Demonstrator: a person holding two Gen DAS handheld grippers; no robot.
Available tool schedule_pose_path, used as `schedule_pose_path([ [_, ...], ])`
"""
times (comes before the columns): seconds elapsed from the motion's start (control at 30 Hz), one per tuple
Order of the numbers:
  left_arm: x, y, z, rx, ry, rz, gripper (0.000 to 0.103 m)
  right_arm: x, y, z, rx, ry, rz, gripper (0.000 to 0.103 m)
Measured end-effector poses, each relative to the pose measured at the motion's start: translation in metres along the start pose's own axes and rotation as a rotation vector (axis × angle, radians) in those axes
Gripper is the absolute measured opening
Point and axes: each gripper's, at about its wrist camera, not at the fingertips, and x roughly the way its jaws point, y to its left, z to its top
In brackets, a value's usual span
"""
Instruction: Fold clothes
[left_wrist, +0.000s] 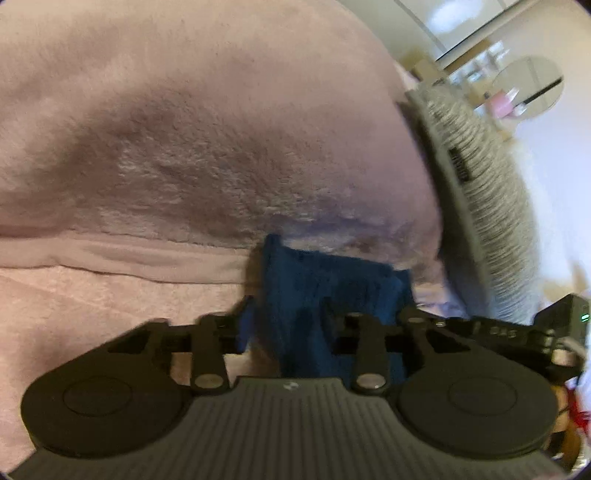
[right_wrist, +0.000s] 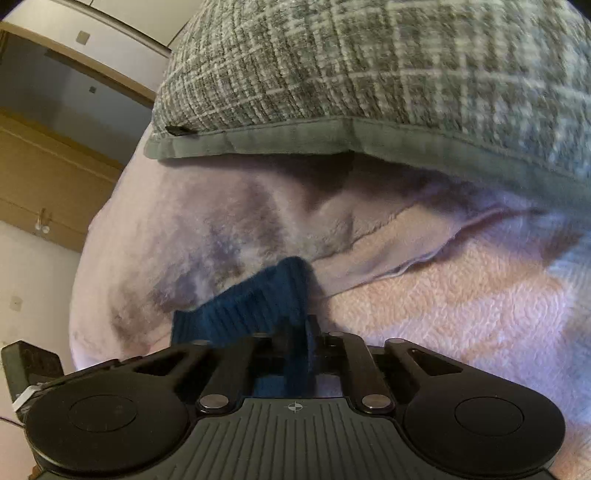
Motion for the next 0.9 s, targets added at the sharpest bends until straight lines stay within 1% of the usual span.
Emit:
schedule_pose_path([
  [0.1,-0.028,-0.004,-0.007,0.078,-0.080,-0.097,0.005,-0.025,0.009,-0.010,-0.098,-0.076,0.048,0.005],
  [0.2,-0.061,-0.007,-0.021,0.141,-0.127,-0.179,0.004,-0.060,0.016,-0.029,-0.197,-0.151,0.120,0.005],
  [0.23,-0.073,-0.008,-0.030,0.161,-0.140,-0.215,0.005,-0.074,0.018,-0.038,-0.229,-0.171,0.151,0.005],
  [0.3,-0.098,-0.009,-0.055,0.205,-0.163,-0.256,0.005,-0.103,0.021,-0.059,-0.297,-0.211,0.202,0.005],
  [0.37,-0.118,-0.014,-0.084,0.242,-0.173,-0.276,0.006,-0.131,0.024,-0.087,-0.375,-0.232,0.198,0.005],
  [0.4,-0.126,-0.016,-0.104,0.264,-0.158,-0.270,0.007,-0.144,0.024,-0.104,-0.408,-0.230,0.203,0.005],
  [0.43,-0.134,-0.016,-0.124,0.286,-0.140,-0.261,0.011,-0.154,0.023,-0.122,-0.432,-0.210,0.196,0.005],
  [0.5,-0.139,-0.017,-0.167,0.320,-0.043,-0.204,0.013,-0.166,0.019,-0.159,-0.473,-0.124,0.136,0.005],
  [0.53,-0.140,-0.015,-0.186,0.329,0.014,-0.171,0.013,-0.169,0.014,-0.177,-0.487,-0.057,0.082,0.005],
  [0.6,-0.141,-0.010,-0.224,0.355,0.121,-0.093,0.013,-0.166,0.005,-0.208,-0.513,0.092,-0.087,0.005],
  [0.63,-0.143,-0.008,-0.237,0.369,0.151,-0.052,0.013,-0.165,0.000,-0.222,-0.523,0.158,-0.170,0.005],
  [0.67,-0.147,-0.007,-0.246,0.376,0.168,-0.020,0.013,-0.168,-0.004,-0.231,-0.528,0.190,-0.216,0.005],
  [0.7,-0.152,-0.006,-0.250,0.369,0.166,-0.003,0.013,-0.173,-0.004,-0.236,-0.529,0.181,-0.224,0.005],
  [0.73,-0.159,-0.006,-0.249,0.355,0.149,-0.009,0.013,-0.178,-0.003,-0.238,-0.523,0.166,-0.230,0.005],
  [0.8,-0.169,-0.015,-0.243,0.341,0.085,-0.049,0.014,-0.184,0.002,-0.231,-0.472,0.106,-0.222,0.006],
  [0.83,-0.173,-0.021,-0.238,0.339,0.044,-0.053,0.019,-0.184,0.006,-0.226,-0.433,0.069,-0.201,0.006],
  [0.87,-0.173,-0.027,-0.233,0.332,0.009,-0.047,0.028,-0.182,0.010,-0.221,-0.385,0.040,-0.172,0.007],
  [0.9,-0.170,-0.031,-0.227,0.312,-0.023,-0.036,0.032,-0.179,0.013,-0.215,-0.328,0.015,-0.142,0.008],
])
